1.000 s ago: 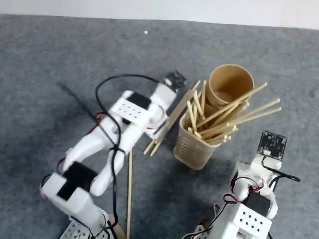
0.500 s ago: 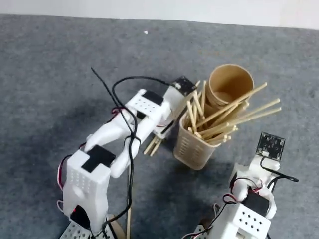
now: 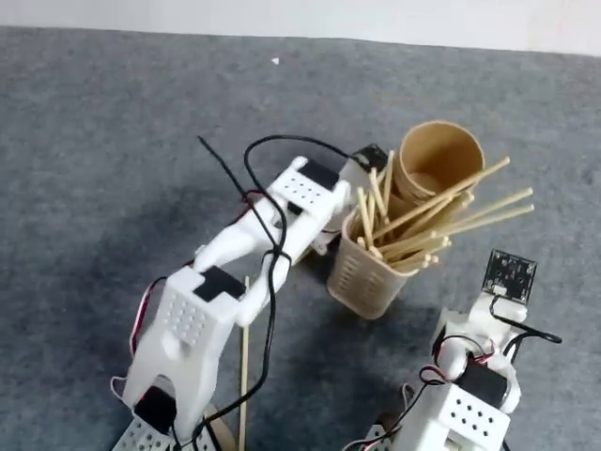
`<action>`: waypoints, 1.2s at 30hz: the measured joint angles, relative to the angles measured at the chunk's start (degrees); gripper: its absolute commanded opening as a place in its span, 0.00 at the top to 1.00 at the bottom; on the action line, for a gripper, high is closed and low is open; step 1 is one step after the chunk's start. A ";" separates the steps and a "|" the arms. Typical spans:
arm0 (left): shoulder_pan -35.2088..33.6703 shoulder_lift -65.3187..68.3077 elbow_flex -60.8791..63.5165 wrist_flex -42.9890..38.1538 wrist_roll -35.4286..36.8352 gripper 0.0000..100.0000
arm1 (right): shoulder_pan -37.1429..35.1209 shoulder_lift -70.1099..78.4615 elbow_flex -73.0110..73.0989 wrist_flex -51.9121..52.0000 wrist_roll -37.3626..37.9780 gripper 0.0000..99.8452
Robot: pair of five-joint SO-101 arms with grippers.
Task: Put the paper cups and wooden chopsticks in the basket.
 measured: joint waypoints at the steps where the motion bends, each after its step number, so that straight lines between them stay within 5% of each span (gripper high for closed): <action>1: 0.00 0.35 -0.79 0.26 0.00 0.98 | 0.00 0.00 0.00 0.00 0.00 0.71; 8: -6.86 1.05 -6.42 1.76 -0.09 1.00 | 0.00 0.00 0.00 0.00 0.00 0.71; 15: -14.07 1.41 -24.44 13.27 -0.18 1.00 | -1.93 0.00 0.00 0.00 0.00 0.71; 24: -6.77 1.41 -59.96 29.10 -0.35 1.00 | -2.37 0.00 0.26 0.00 0.00 0.71; 36: 5.63 -12.84 -67.87 29.63 1.49 1.00 | -3.08 0.00 2.37 0.00 0.00 0.71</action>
